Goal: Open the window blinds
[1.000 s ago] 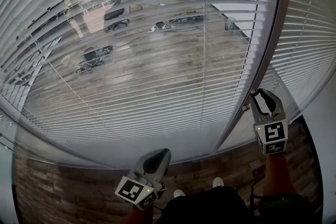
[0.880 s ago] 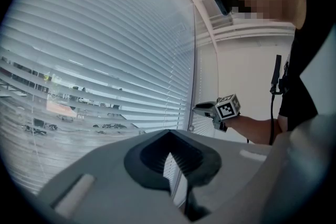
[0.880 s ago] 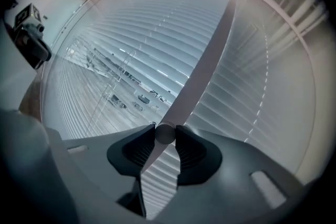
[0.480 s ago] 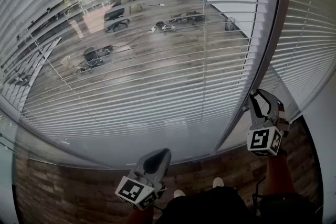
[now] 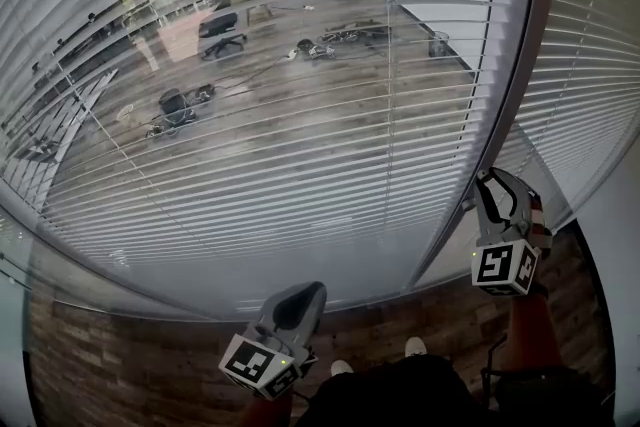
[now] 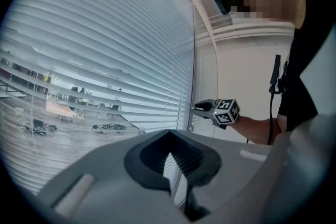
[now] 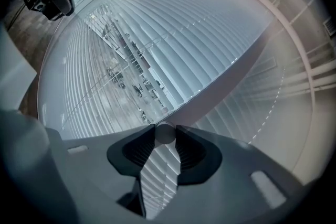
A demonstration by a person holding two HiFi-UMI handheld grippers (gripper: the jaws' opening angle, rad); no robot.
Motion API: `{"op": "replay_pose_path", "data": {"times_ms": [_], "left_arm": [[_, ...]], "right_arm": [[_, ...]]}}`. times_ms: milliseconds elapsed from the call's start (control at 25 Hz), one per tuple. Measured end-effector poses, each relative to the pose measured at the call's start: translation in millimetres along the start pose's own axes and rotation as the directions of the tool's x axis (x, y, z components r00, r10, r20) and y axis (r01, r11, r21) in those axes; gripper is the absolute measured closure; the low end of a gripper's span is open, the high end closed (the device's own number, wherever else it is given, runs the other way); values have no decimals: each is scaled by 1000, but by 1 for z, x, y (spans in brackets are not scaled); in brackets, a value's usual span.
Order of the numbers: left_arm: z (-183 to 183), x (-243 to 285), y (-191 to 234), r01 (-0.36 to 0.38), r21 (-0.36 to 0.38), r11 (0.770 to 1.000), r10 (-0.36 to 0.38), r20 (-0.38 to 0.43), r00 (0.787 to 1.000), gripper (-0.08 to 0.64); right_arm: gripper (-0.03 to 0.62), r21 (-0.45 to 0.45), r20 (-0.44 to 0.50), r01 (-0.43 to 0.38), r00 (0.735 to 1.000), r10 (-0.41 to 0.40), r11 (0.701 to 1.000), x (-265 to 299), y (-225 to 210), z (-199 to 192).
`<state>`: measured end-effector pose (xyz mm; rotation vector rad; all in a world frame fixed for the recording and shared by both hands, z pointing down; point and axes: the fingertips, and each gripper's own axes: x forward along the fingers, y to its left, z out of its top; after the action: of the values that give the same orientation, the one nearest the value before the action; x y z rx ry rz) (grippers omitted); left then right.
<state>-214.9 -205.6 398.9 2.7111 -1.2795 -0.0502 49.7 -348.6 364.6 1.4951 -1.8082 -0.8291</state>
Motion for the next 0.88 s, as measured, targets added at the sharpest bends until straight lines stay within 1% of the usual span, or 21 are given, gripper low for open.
{"op": "replay_pose_path", "data": {"times_ms": [40,80,120,160,200,280,360,440,480,520,560,640,680,800,880], "left_arm": [[0,0,0,4,1,1000,-4,4,1000,560],[3,1,-2,10,2,1000,-10,19,1000,560],[8,2,-3,17,3,1000,-17,35,999,560],[11,3,-4,18,6,1000,-18,39,999,560],[10,3,-4,15,8,1000,-16,34,999,560],[10,3,-4,11,3,1000,-11,28,1000,560],[12,3,-5,11,-5,1000,-10,30,999,560],[12,3,-4,10,-7,1000,-9,38,999,560],[11,2,-4,10,-5,1000,-10,40,999,560],[8,2,-3,10,-4,1000,-9,34,999,560],[3,1,-2,7,-2,1000,-7,17,1000,560],[-3,-1,-2,3,3,1000,-3,-9,1000,560],[-2,0,-2,5,1,1000,-5,-4,1000,560],[10,2,-6,16,-1,1000,-16,42,999,560],[6,1,-4,9,-3,1000,-9,16,1000,560]], "right_arm": [[442,36,6,-5,1000,5,999,0,0,0],[439,105,20,-17,1000,15,994,0,-1,1],[437,201,44,-34,999,26,979,0,-1,2],[426,305,73,-57,997,36,951,0,-2,2],[413,397,100,-82,994,46,914,0,-4,2],[402,546,137,-131,988,66,827,-2,-7,1],[402,673,156,-174,983,93,719,-1,-7,-1],[407,770,177,-213,977,120,601,0,-6,-5],[411,798,183,-224,975,129,560,1,-5,-7],[417,810,182,-225,974,132,541,2,-5,-8],[420,810,177,-220,976,131,543,2,-5,-9],[428,801,171,-210,978,121,561,1,-8,-8],[428,801,173,-210,978,119,561,1,-9,-7],[437,810,177,-215,977,122,546,2,-10,-6],[439,810,178,-216,976,123,545,1,-10,-6]]}}
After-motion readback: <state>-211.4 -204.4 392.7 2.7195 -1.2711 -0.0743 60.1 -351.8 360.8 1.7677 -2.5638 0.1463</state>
